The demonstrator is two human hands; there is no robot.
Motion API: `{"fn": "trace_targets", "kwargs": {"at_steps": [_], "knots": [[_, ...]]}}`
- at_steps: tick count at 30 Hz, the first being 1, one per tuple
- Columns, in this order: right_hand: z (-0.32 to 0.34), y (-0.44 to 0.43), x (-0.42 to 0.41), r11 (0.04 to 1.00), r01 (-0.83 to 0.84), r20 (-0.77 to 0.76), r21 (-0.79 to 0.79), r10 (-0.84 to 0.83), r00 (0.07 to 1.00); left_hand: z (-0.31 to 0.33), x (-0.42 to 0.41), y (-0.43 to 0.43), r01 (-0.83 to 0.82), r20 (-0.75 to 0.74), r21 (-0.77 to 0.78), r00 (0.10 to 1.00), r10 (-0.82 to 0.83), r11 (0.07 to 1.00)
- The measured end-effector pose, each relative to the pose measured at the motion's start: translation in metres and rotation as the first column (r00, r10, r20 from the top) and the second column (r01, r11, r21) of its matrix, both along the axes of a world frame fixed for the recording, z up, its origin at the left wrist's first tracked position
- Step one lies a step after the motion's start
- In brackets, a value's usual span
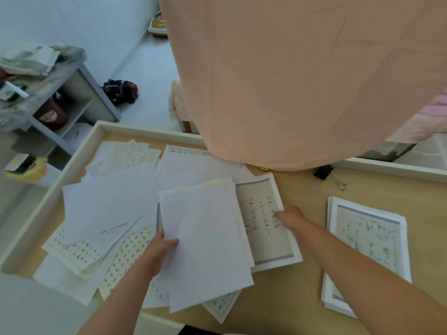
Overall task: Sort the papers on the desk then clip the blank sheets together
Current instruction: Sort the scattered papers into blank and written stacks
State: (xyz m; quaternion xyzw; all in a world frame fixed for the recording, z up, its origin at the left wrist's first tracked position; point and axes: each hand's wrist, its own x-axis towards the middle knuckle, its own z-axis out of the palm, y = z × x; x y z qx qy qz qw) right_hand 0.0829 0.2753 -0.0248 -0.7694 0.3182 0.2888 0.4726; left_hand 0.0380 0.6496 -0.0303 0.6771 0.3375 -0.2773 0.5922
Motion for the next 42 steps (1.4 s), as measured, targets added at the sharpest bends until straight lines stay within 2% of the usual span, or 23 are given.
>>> {"fn": "trace_targets", "kwargs": {"at_steps": [3,5,7,9,10,12,15,17,19,21,24,28,30,32,35,38,42], "knots": [[-0.010,0.027,-0.028,0.985,0.123,-0.053,0.124,-0.117,0.992,0.002,0.002,-0.022,0.084,0.023,0.104,0.996,-0.087,0.991],[-0.010,0.049,-0.045,0.942,0.253,-0.088,0.220,-0.239,0.967,0.005,0.003,-0.037,0.236,0.048,0.240,0.966,-0.254,0.942],[-0.016,0.067,-0.058,0.934,0.263,-0.069,0.241,-0.253,0.965,0.006,0.005,-0.050,0.463,0.024,0.377,0.861,-0.508,0.802],[-0.021,0.078,-0.068,0.964,0.199,0.009,0.177,-0.204,0.979,0.004,0.008,-0.059,0.606,-0.025,0.496,0.726,-0.687,0.622],[-0.024,0.081,-0.071,0.971,0.204,0.035,0.127,-0.210,0.977,0.003,0.010,-0.061,0.614,-0.051,0.576,0.685,-0.726,0.539],[-0.028,0.087,-0.078,0.951,0.302,0.052,0.064,-0.306,0.951,0.001,0.016,-0.059,0.540,-0.070,0.719,0.683,-0.727,0.438],[-0.030,0.096,-0.080,0.889,0.453,0.089,-0.071,-0.447,0.890,0.001,0.025,-0.050,0.501,-0.095,0.708,0.766,-0.636,0.497],[-0.033,0.103,-0.075,0.836,0.494,0.117,-0.237,-0.480,0.869,-0.002,0.029,-0.044,0.502,-0.103,0.686,0.784,-0.612,0.527],[-0.035,0.111,-0.069,0.801,0.509,0.099,-0.315,-0.506,0.857,-0.004,0.032,-0.041,0.492,-0.081,0.677,0.790,-0.608,0.548],[-0.030,0.123,-0.063,0.800,0.536,0.065,-0.268,-0.540,0.839,-0.004,0.036,-0.038,0.482,-0.045,0.625,0.808,-0.587,0.614],[-0.014,0.134,-0.063,0.806,0.579,0.061,-0.127,-0.576,0.815,0.000,0.044,-0.028,0.469,-0.015,0.453,0.854,-0.520,0.758],[-0.014,0.134,-0.058,0.823,0.563,0.080,-0.073,-0.558,0.826,0.000,0.044,-0.015,0.461,0.020,0.414,0.858,-0.514,0.785],[-0.017,0.134,-0.055,0.806,0.591,0.048,-0.035,-0.590,0.806,0.001,0.042,-0.012,0.398,0.049,0.359,0.895,-0.443,0.844],[-0.018,0.130,-0.054,0.830,0.556,0.042,-0.039,-0.555,0.831,0.001,0.037,-0.008,0.357,0.054,0.279,0.921,-0.386,0.891],[-0.017,0.115,-0.055,0.865,0.497,0.094,-0.076,-0.490,0.867,0.002,0.028,0.001,0.341,0.051,0.208,0.932,-0.358,0.917],[-0.017,0.094,-0.056,0.854,0.500,0.135,-0.145,-0.484,0.865,0.004,0.019,0.004,0.320,0.020,0.171,0.944,-0.329,0.932],[-0.017,0.063,-0.060,0.814,0.551,0.178,-0.184,-0.523,0.833,0.001,0.012,-0.004,0.259,0.058,0.281,0.956,-0.286,0.924]]}}
